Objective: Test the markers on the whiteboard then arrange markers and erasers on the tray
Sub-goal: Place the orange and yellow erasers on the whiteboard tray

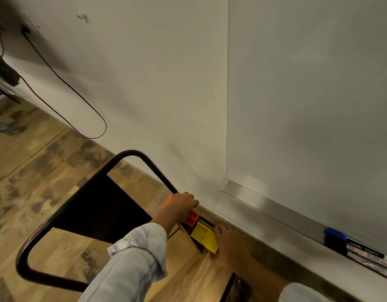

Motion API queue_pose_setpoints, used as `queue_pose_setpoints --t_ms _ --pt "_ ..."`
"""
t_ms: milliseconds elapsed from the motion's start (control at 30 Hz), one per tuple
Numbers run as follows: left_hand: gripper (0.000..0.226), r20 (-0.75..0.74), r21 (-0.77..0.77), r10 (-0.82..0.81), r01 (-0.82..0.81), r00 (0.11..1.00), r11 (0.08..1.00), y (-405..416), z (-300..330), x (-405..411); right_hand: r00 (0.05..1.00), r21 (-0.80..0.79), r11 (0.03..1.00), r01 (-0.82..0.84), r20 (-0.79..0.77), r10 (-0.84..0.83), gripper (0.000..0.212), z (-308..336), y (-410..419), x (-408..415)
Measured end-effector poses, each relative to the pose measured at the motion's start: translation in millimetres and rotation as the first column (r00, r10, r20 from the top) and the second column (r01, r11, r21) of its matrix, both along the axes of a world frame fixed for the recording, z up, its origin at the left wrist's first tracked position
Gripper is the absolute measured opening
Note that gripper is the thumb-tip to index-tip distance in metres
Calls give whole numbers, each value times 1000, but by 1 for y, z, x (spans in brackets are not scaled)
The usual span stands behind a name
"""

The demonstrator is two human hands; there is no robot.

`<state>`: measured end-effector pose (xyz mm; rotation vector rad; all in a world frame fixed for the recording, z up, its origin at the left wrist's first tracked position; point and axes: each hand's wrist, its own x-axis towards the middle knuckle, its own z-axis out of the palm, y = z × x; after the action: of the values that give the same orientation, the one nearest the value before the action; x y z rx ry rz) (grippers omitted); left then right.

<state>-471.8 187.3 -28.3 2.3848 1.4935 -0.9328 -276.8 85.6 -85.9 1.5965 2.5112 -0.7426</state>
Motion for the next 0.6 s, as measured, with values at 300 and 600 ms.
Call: queue_pose_setpoints --t_ms 300,600 --pt "34 -39 -50 -117 115 992 992 2 -16 4 999 -61 998 -29 11 30 69 -4 7 7" --pt "58 132 -19 -270 274 954 961 12 22 56 994 -24 998 -65 -84 62 71 27 -2 61"
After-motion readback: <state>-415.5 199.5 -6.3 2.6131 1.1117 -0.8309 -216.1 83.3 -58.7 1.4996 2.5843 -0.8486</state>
